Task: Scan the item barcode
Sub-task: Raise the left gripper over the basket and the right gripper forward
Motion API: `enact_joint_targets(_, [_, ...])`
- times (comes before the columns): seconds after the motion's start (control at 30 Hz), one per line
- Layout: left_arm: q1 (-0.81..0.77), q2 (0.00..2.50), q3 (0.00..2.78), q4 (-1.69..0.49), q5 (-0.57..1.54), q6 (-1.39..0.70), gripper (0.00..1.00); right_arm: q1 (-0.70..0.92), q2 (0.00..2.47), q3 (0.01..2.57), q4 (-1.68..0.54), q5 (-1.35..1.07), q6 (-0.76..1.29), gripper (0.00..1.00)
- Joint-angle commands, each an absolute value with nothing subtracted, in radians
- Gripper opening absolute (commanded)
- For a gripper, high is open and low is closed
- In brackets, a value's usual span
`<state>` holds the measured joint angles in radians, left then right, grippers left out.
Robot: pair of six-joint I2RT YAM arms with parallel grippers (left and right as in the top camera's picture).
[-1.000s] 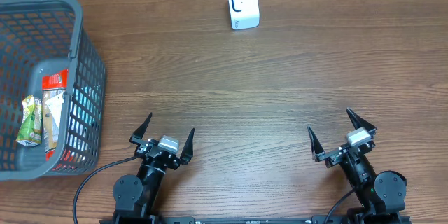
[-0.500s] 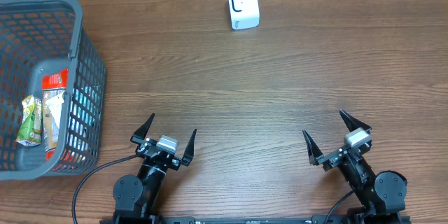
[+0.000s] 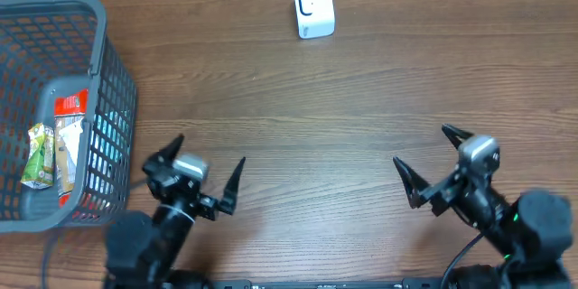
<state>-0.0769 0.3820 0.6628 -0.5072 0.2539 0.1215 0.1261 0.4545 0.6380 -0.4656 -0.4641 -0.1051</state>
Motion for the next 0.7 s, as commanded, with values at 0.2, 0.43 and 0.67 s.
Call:
enact_joint_targets(0.2, [-0.072,1.011,1.554,-1.135,0.252,0.161,1.00,0.131,0.918,1.238,-0.941,-0.508,-0.105,1.00])
enact_joint_targets(0.43, [-0.072,1.343,1.881,-1.310,0.324,0.113,1.00,0.131,1.166,1.392,-1.043,-0.574,-0.070,1.00])
enact_joint_targets(0.67, [-0.001,1.409,1.933,-1.350,0.057,-0.202,1.00,0.131,1.291,1.392,-1.047,-0.609,-0.070,1.00])
